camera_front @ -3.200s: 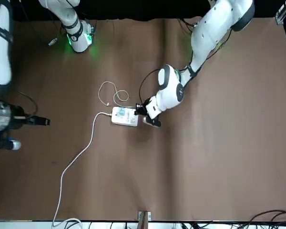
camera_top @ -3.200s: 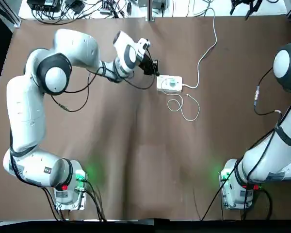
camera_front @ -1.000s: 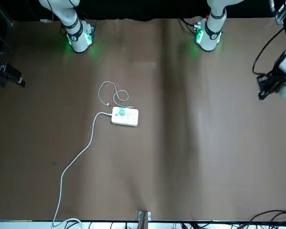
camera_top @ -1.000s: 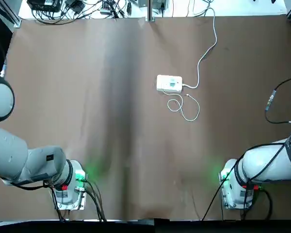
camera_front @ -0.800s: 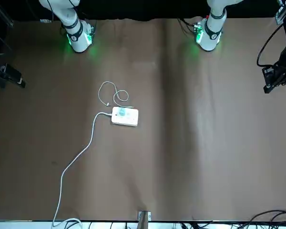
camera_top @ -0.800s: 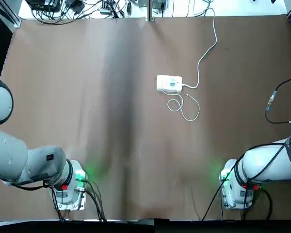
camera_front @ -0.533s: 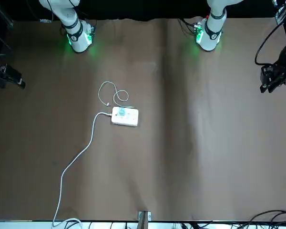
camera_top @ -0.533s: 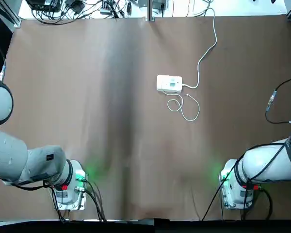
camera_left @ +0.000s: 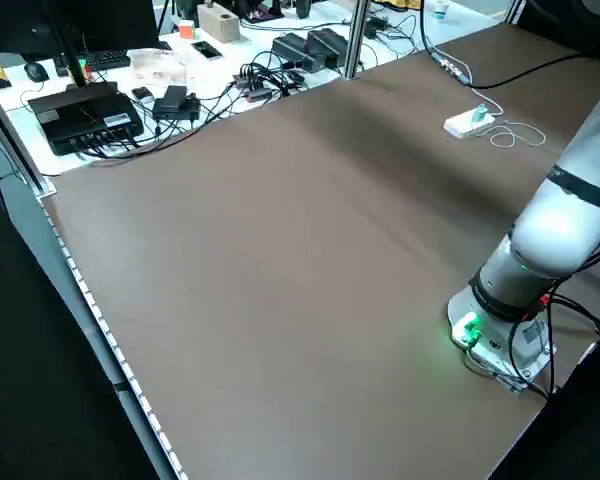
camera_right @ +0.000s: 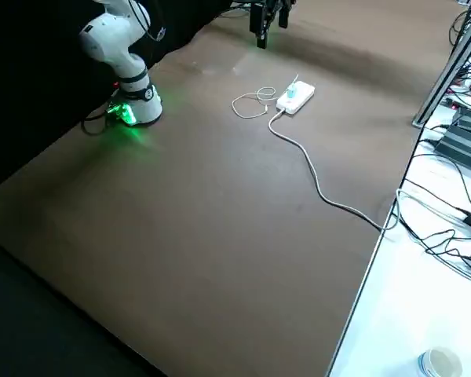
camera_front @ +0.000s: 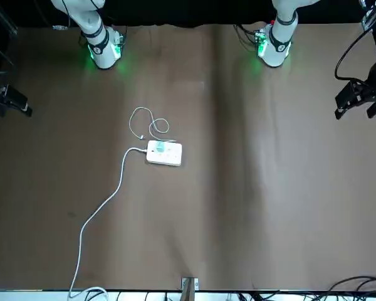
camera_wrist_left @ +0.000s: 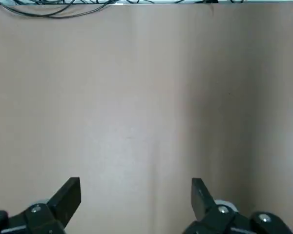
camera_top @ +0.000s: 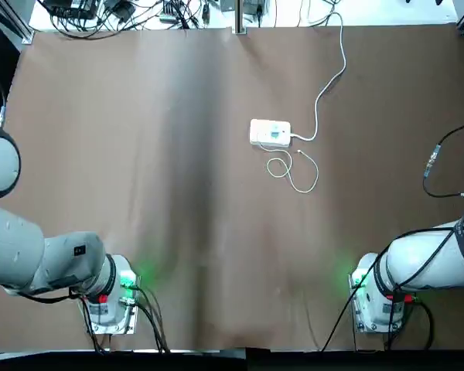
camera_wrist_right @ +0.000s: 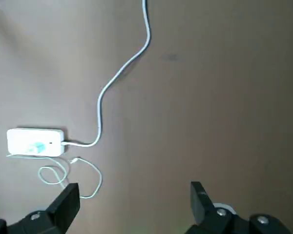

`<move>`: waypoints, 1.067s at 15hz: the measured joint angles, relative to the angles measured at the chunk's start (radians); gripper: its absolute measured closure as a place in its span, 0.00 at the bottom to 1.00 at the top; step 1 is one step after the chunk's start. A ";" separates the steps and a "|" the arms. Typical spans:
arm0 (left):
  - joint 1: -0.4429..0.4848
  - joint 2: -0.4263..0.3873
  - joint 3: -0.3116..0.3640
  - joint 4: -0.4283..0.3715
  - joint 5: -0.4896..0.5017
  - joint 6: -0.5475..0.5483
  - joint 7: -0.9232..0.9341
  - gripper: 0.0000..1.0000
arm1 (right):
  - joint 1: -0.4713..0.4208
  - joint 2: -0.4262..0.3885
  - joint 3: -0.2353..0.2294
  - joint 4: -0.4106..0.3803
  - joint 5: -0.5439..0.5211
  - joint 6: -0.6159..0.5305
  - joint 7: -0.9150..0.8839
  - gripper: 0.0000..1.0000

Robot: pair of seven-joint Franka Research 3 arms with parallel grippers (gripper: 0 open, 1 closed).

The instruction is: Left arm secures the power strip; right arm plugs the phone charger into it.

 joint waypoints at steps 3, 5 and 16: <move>-0.136 0.000 0.162 0.000 -0.016 -0.019 0.000 0.00 | 0.000 0.000 0.000 0.000 -0.032 0.000 0.000 0.00; -0.190 0.000 0.235 0.000 -0.032 -0.035 0.000 0.00 | 0.000 0.000 0.000 0.000 -0.037 0.000 0.000 0.00; -0.178 -0.002 0.249 -0.079 -0.036 0.047 0.000 0.00 | 0.000 0.000 0.000 -0.009 -0.039 -0.001 0.000 0.00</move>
